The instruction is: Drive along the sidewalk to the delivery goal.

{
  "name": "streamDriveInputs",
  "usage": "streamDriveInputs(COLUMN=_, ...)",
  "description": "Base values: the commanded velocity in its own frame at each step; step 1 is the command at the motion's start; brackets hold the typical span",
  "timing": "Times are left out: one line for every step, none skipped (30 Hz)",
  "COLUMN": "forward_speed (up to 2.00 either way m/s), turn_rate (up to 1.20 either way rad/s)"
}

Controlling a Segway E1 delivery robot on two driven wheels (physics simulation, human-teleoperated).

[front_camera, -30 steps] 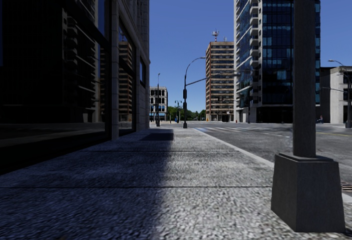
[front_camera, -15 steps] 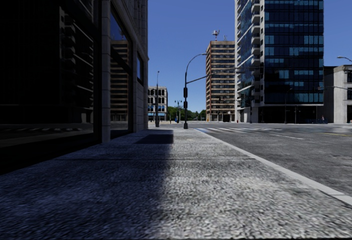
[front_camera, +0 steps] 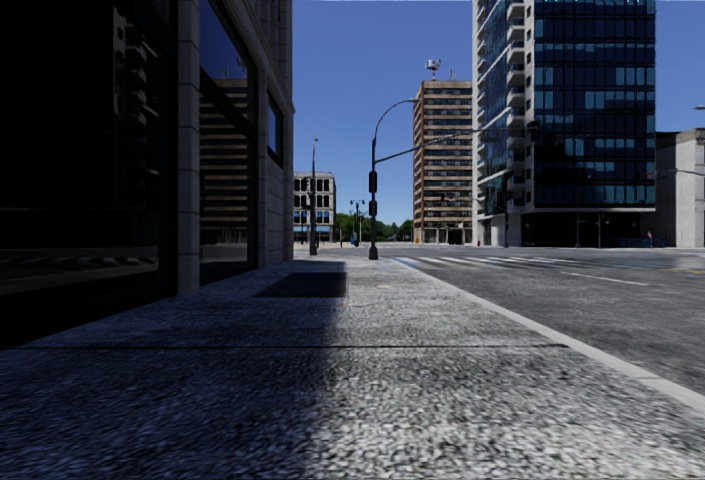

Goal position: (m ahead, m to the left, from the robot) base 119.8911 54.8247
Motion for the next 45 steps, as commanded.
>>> streamDriveInputs(forward_speed=2.0, turn_rate=0.0)
streamDriveInputs(forward_speed=2.0, turn_rate=0.0)
streamDriveInputs(forward_speed=2.0, turn_rate=0.0)
streamDriveInputs(forward_speed=2.0, turn_rate=0.0)
streamDriveInputs(forward_speed=2.0, turn_rate=0.0)
streamDriveInputs(forward_speed=2.0, turn_rate=0.0)
streamDriveInputs(forward_speed=2.0, turn_rate=0.0)
streamDriveInputs(forward_speed=2.0, turn_rate=0.0)
streamDriveInputs(forward_speed=2.0, turn_rate=0.0)
streamDriveInputs(forward_speed=2.0, turn_rate=0.0)
streamDriveInputs(forward_speed=2.0, turn_rate=0.0)
streamDriveInputs(forward_speed=2.0, turn_rate=0.0)
streamDriveInputs(forward_speed=2.0, turn_rate=0.0)
streamDriveInputs(forward_speed=2.0, turn_rate=0.0)
streamDriveInputs(forward_speed=2.0, turn_rate=0.0)
streamDriveInputs(forward_speed=2.0, turn_rate=0.0)
streamDriveInputs(forward_speed=2.0, turn_rate=0.0)
streamDriveInputs(forward_speed=2.0, turn_rate=0.0)
streamDriveInputs(forward_speed=2.0, turn_rate=0.0)
streamDriveInputs(forward_speed=2.0, turn_rate=0.0)
streamDriveInputs(forward_speed=2.0, turn_rate=0.0)
streamDriveInputs(forward_speed=2.0, turn_rate=0.0)
streamDriveInputs(forward_speed=2.0, turn_rate=0.0)
streamDriveInputs(forward_speed=2.0, turn_rate=0.0)
streamDriveInputs(forward_speed=2.0, turn_rate=0.0)
streamDriveInputs(forward_speed=2.0, turn_rate=0.0)
streamDriveInputs(forward_speed=2.0, turn_rate=0.0)
streamDriveInputs(forward_speed=2.0, turn_rate=0.0)
streamDriveInputs(forward_speed=2.0, turn_rate=0.0)
streamDriveInputs(forward_speed=2.0, turn_rate=0.0)
streamDriveInputs(forward_speed=2.0, turn_rate=0.0)
streamDriveInputs(forward_speed=2.0, turn_rate=0.0)
streamDriveInputs(forward_speed=2.0, turn_rate=0.0)
streamDriveInputs(forward_speed=2.0, turn_rate=0.0)
streamDriveInputs(forward_speed=2.0, turn_rate=0.0)
streamDriveInputs(forward_speed=2.0, turn_rate=0.0)
streamDriveInputs(forward_speed=2.0, turn_rate=0.0)
streamDriveInputs(forward_speed=2.0, turn_rate=0.0)
streamDriveInputs(forward_speed=2.0, turn_rate=0.0)
streamDriveInputs(forward_speed=2.0, turn_rate=0.0)
streamDriveInputs(forward_speed=2.0, turn_rate=0.0)
streamDriveInputs(forward_speed=2.0, turn_rate=0.0)
streamDriveInputs(forward_speed=2.0, turn_rate=0.0)
streamDriveInputs(forward_speed=2.0, turn_rate=0.0)
streamDriveInputs(forward_speed=2.0, turn_rate=0.0)
